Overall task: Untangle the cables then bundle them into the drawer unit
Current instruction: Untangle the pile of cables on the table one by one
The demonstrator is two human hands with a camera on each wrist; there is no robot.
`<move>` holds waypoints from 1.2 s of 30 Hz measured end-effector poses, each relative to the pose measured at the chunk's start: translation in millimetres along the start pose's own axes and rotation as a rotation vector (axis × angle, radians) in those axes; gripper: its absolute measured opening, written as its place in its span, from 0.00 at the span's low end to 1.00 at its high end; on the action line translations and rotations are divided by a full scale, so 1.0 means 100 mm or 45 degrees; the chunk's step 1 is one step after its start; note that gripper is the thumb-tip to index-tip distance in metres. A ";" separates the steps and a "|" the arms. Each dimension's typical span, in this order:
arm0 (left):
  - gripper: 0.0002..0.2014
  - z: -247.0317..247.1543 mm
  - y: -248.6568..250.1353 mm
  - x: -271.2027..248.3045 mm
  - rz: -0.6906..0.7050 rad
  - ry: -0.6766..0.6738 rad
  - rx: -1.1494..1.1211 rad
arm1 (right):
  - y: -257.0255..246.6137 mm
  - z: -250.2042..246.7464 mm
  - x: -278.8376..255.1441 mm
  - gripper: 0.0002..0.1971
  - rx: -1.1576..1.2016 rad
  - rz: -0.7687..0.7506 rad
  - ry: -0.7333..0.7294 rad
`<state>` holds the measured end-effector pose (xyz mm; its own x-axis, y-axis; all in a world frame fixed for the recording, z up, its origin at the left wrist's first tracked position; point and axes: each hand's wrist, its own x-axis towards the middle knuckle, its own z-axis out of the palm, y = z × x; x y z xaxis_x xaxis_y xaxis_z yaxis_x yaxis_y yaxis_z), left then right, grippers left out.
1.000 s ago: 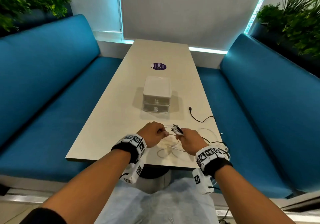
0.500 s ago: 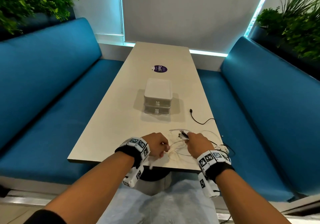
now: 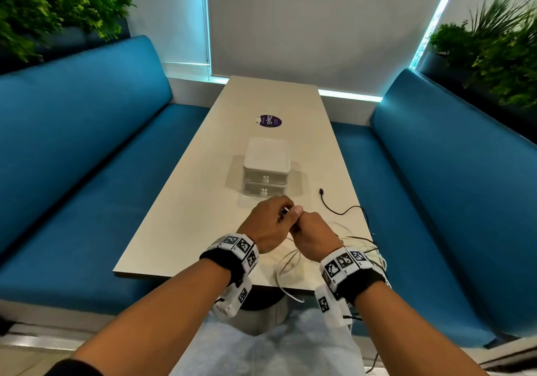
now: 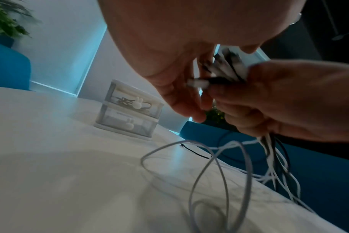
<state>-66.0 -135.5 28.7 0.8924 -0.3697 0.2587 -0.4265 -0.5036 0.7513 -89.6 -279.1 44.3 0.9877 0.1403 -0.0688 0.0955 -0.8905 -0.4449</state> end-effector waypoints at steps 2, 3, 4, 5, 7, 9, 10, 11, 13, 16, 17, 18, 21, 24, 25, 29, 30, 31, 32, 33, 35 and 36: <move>0.20 -0.04 0.02 0.01 0.013 0.146 0.278 | -0.10 -0.02 0.04 0.13 0.038 -0.003 -0.032; 0.20 -0.07 0.03 0.01 0.004 0.202 0.398 | -0.14 -0.02 0.05 0.12 0.049 -0.018 -0.045; 0.19 -0.09 0.02 0.01 -0.015 0.232 0.470 | -0.17 -0.03 0.06 0.12 0.066 -0.041 -0.050; 0.18 -0.12 0.00 0.02 -0.048 0.236 0.496 | -0.21 -0.03 0.07 0.10 0.093 -0.060 -0.063; 0.19 -0.17 -0.05 0.05 -0.143 0.197 0.409 | -0.25 -0.03 0.09 0.09 0.163 -0.087 -0.106; 0.19 -0.21 -0.11 0.09 -0.211 0.192 0.271 | -0.26 -0.01 0.11 0.11 0.225 -0.095 -0.142; 0.19 -0.23 -0.12 0.11 -0.230 0.187 0.235 | -0.25 0.00 0.11 0.13 0.249 -0.097 -0.153; 0.19 -0.24 -0.13 0.12 -0.240 0.173 0.215 | -0.24 0.01 0.11 0.16 0.267 -0.096 -0.161; 0.19 -0.28 -0.12 0.15 -0.257 0.136 0.201 | -0.21 0.04 0.11 0.17 0.302 -0.099 -0.166; 0.19 -0.31 -0.09 0.18 -0.296 0.116 0.154 | -0.16 0.05 0.08 0.13 0.325 -0.115 -0.110; 0.20 -0.31 -0.09 0.19 -0.307 0.122 0.129 | -0.15 0.05 0.07 0.12 0.327 -0.112 -0.088; 0.20 -0.30 -0.08 0.19 -0.319 0.131 0.094 | -0.13 0.06 0.06 0.12 0.322 -0.108 -0.074; 0.19 -0.29 -0.09 0.19 -0.346 0.146 0.008 | -0.11 0.05 0.05 0.13 0.254 -0.119 -0.066; 0.18 -0.29 -0.13 0.18 -0.357 0.144 -0.006 | -0.08 0.07 0.06 0.15 0.123 -0.157 -0.071; 0.18 -0.29 -0.14 0.18 -0.351 0.142 0.011 | -0.08 0.08 0.07 0.15 0.074 -0.160 -0.081; 0.19 -0.26 -0.22 0.13 -0.284 0.105 0.086 | -0.07 0.15 0.10 0.14 -0.027 -0.152 -0.064; 0.20 -0.26 -0.25 0.11 -0.305 0.090 0.046 | -0.07 0.16 0.10 0.14 -0.016 -0.155 -0.040; 0.23 -0.27 -0.27 0.09 -0.341 0.072 0.008 | -0.08 0.16 0.11 0.13 0.001 -0.147 -0.012; 0.27 -0.28 -0.29 0.07 -0.386 0.058 0.003 | -0.08 0.16 0.12 0.13 0.023 -0.142 0.025; 0.32 -0.30 -0.29 0.03 -0.441 0.036 0.041 | -0.09 0.14 0.13 0.13 0.043 -0.122 0.058; 0.40 -0.31 -0.30 -0.02 -0.544 -0.048 0.203 | -0.09 0.12 0.16 0.14 0.076 -0.080 0.106; 0.43 -0.29 -0.30 -0.03 -0.560 -0.113 0.277 | -0.10 0.11 0.17 0.14 0.074 -0.072 0.117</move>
<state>-51.6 -96.3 22.9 0.9826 -0.1464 -0.1139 -0.0422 -0.7746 0.6310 -75.0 -263.4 37.7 0.9884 0.1468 0.0388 0.1466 -0.8554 -0.4968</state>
